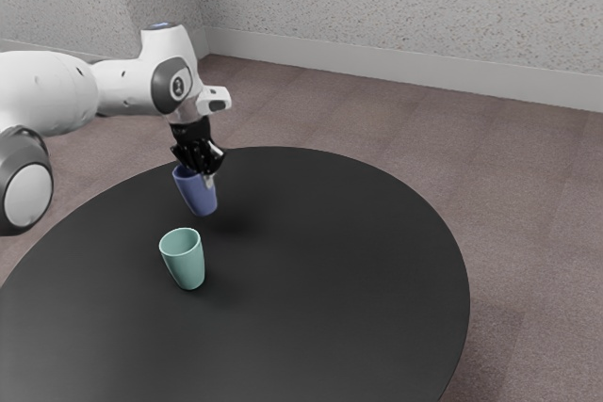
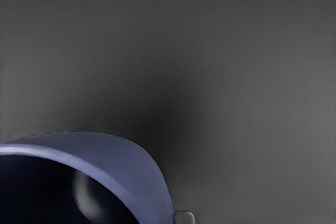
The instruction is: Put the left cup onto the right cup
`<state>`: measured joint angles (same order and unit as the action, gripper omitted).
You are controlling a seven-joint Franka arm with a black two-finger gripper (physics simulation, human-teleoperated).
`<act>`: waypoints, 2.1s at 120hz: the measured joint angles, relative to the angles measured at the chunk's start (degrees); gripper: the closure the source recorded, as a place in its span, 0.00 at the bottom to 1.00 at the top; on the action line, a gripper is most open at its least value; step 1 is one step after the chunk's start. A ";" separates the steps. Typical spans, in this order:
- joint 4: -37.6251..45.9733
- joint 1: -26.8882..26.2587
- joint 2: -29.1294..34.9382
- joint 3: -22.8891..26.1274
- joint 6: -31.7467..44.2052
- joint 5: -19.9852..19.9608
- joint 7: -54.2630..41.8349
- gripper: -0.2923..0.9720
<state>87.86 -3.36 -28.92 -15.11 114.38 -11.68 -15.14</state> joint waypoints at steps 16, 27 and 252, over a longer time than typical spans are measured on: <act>3.08 -0.48 4.12 0.13 -0.13 0.71 0.06 0.85; 5.01 -1.08 7.19 0.22 -0.21 1.91 0.27 0.85; 29.36 -4.42 32.88 5.84 -4.16 14.02 7.23 0.85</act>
<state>117.22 -7.78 3.96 -9.27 110.23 2.33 -7.92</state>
